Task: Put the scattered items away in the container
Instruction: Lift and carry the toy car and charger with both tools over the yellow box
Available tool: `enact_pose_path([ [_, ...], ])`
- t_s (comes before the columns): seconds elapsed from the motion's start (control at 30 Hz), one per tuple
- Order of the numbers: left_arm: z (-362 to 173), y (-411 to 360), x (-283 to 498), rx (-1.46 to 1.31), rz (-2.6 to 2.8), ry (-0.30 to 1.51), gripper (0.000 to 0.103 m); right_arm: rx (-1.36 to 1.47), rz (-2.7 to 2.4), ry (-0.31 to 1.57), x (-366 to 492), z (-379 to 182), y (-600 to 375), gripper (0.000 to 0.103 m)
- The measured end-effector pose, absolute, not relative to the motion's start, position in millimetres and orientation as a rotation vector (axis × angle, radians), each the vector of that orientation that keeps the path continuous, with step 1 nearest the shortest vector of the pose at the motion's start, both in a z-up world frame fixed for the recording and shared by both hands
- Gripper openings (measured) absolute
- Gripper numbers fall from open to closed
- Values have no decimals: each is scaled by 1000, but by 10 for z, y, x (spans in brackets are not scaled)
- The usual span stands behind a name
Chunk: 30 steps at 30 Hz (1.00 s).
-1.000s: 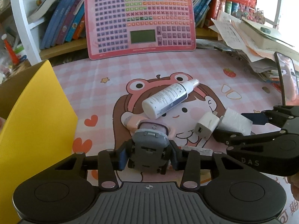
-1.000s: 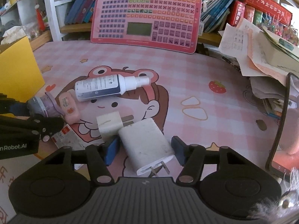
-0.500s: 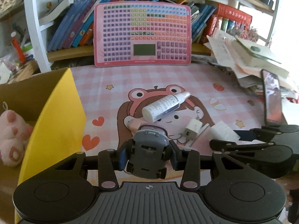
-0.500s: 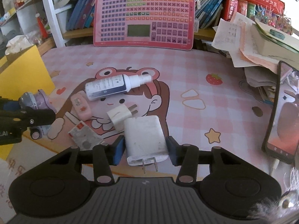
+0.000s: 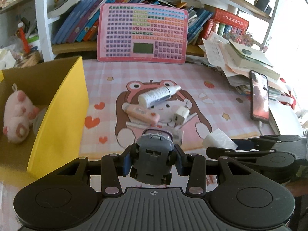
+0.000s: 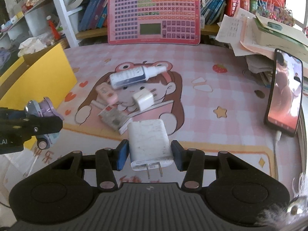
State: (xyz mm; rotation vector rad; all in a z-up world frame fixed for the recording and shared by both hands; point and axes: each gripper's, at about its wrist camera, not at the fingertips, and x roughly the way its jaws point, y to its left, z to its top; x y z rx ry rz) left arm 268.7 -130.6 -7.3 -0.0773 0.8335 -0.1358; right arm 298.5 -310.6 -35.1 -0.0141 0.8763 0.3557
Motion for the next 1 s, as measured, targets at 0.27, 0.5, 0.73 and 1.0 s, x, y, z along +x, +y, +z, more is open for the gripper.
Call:
enact_pose_path([
  [0.27, -44, -1244, 2393, -64, -174, 824, 42, -42, 372, 876, 2662, -289, -2974, 45],
  [0.5, -4, -1054, 2165, -60, -219, 806, 42, -74, 367, 872, 2374, -237, -2774, 45],
  [0.73, -1, -754, 1857, -91, -259, 801, 42, -67, 312, 878, 2060, -197, -2542, 45],
  [1.0, 5, -272, 1475, -123, -286, 816, 42, -65, 288, 875, 1580, -157, -2145, 45],
])
